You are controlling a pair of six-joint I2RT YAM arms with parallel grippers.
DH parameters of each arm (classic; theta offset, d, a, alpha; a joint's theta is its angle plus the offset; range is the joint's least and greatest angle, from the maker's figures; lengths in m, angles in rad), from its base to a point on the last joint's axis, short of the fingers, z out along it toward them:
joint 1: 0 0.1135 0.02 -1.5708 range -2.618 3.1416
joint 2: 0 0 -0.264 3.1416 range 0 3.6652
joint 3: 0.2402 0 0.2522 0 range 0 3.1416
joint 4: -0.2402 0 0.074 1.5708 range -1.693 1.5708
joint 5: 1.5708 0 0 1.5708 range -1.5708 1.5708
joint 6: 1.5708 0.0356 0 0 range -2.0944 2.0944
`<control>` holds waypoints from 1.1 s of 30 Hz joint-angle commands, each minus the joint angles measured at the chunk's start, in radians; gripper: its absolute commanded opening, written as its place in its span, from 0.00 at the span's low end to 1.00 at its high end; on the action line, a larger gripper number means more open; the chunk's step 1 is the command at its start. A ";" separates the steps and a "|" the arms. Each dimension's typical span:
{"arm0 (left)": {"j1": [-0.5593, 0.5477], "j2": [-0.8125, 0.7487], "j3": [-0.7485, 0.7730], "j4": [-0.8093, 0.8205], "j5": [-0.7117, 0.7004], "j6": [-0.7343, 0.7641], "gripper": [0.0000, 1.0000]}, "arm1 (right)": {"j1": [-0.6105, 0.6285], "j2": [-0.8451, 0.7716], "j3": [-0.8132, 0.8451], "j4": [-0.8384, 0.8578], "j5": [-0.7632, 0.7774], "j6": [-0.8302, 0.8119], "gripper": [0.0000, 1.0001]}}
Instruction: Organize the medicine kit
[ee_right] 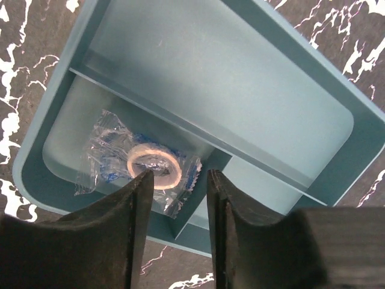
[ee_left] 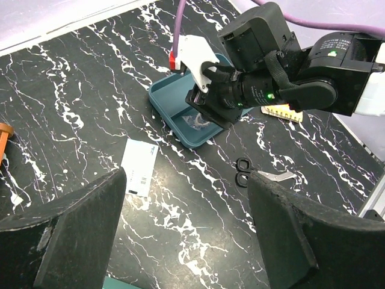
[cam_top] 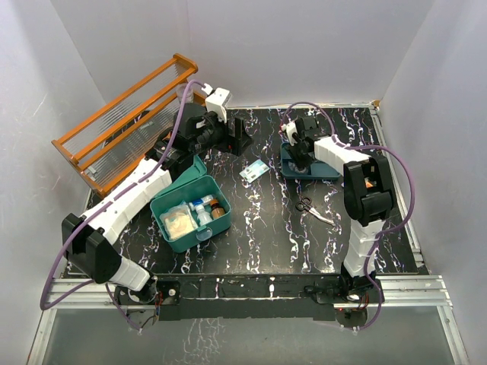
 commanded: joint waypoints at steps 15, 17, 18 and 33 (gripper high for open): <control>-0.004 -0.071 0.022 -0.020 -0.044 0.070 0.81 | 0.006 -0.205 0.009 0.045 0.244 0.460 0.45; -0.005 -0.092 0.016 -0.035 -0.075 0.060 0.81 | 0.005 -0.256 -0.026 0.034 0.243 0.525 0.46; -0.004 -0.110 0.005 -0.034 -0.098 0.042 0.81 | 0.005 -0.279 -0.043 0.019 0.243 0.554 0.47; -0.004 -0.291 -0.169 0.014 -0.179 -0.052 0.81 | 0.010 -0.441 -0.243 0.028 0.052 0.756 0.56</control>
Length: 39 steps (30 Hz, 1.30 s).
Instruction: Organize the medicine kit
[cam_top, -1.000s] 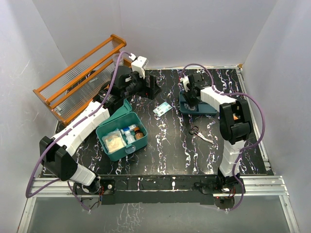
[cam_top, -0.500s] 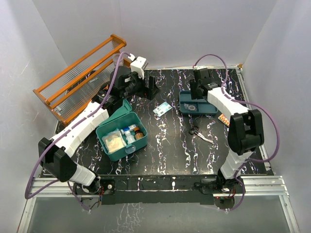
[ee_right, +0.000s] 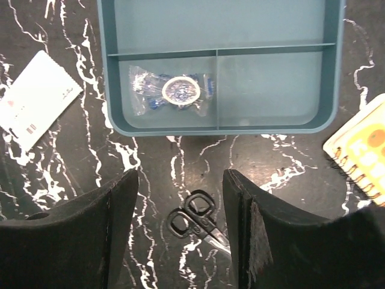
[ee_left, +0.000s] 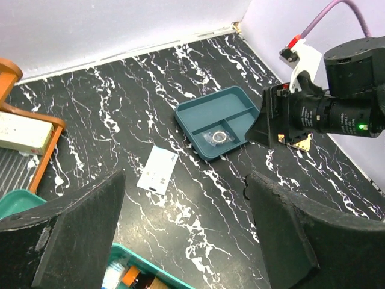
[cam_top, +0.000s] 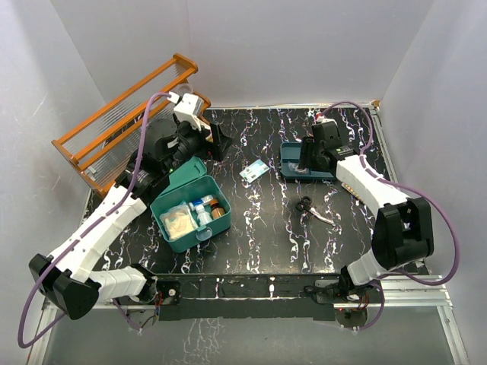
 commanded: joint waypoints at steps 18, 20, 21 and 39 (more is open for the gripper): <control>-0.004 0.022 0.029 -0.093 0.011 -0.029 0.81 | 0.133 0.459 0.329 0.090 -0.033 0.211 0.50; -0.005 0.023 0.032 -0.095 0.010 -0.029 0.82 | 0.135 0.482 0.342 0.076 -0.081 0.185 0.48; -0.005 0.023 0.035 -0.094 0.009 -0.029 0.82 | 0.138 0.487 0.341 0.075 -0.116 0.163 0.48; -0.004 0.199 0.126 -0.118 0.002 -0.030 0.99 | 0.180 0.231 0.002 -0.092 -0.411 -0.132 0.51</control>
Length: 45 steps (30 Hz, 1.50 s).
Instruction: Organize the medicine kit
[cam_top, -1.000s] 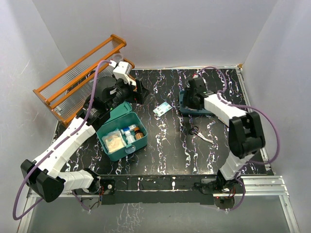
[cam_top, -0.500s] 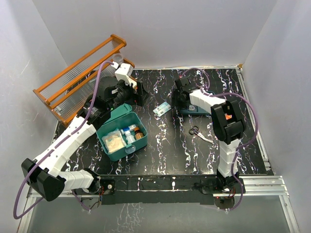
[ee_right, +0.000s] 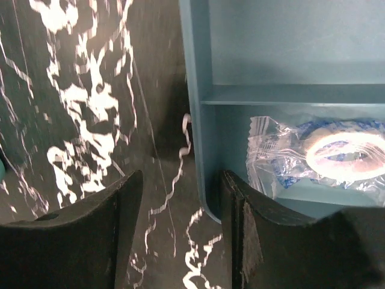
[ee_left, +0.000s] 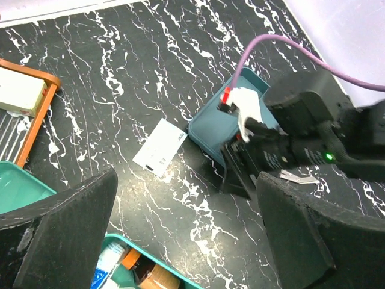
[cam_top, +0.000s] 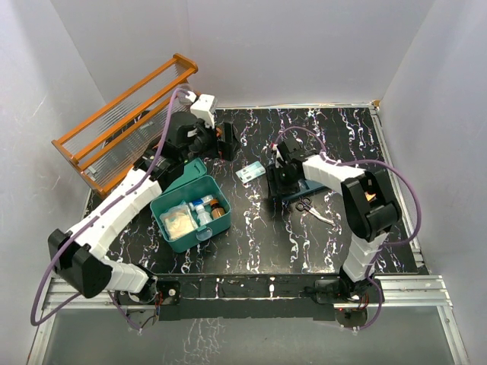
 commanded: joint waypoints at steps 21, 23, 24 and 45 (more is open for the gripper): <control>-0.032 0.843 0.634 -0.423 0.008 0.069 0.58 | -0.005 -0.623 -0.277 0.086 0.344 0.272 0.52; -0.036 0.874 0.642 -0.416 0.029 0.096 0.57 | -0.016 -0.639 -0.292 0.073 0.379 0.290 0.52; -0.038 0.889 0.647 -0.418 0.034 0.109 0.57 | -0.023 -0.642 -0.294 0.064 0.397 0.301 0.52; -0.085 1.014 0.555 -0.355 -0.234 0.210 0.37 | -0.117 -0.585 -0.355 0.065 0.391 0.360 0.50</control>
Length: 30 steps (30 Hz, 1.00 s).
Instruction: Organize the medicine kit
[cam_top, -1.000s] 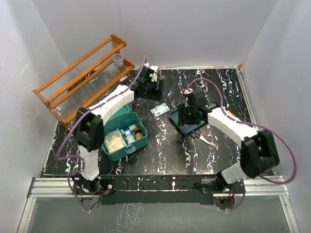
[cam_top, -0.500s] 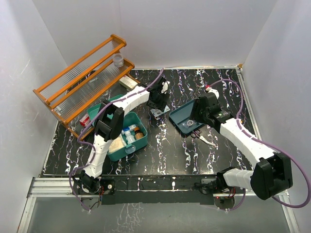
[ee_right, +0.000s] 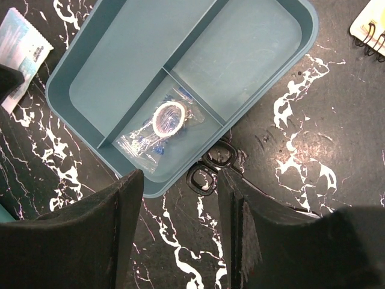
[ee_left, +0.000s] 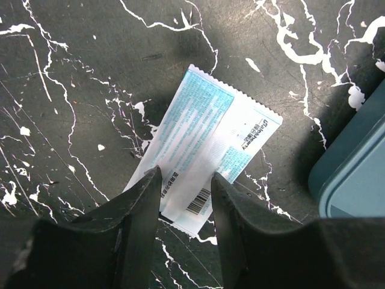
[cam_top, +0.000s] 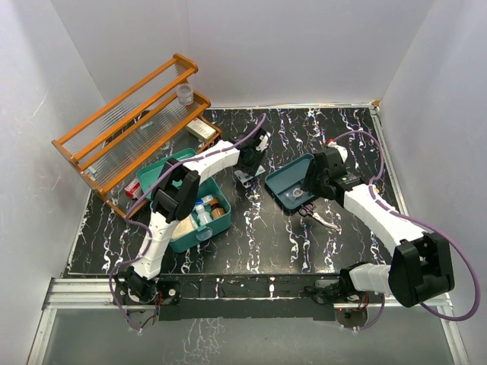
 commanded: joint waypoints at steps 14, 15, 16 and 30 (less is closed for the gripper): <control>-0.016 -0.034 -0.105 -0.026 -0.061 0.028 0.00 | -0.098 0.095 0.001 0.086 -0.012 0.046 0.50; -0.015 -0.039 -0.096 -0.031 -0.052 0.020 0.00 | -0.111 0.103 0.003 0.089 -0.023 0.047 0.50; -0.016 -0.044 -0.083 -0.043 -0.036 0.006 0.00 | -0.121 0.110 0.005 0.093 -0.038 0.046 0.50; -0.013 -0.169 0.016 -0.171 -0.013 -0.235 0.00 | -0.175 0.305 0.090 0.074 -0.142 -0.010 0.42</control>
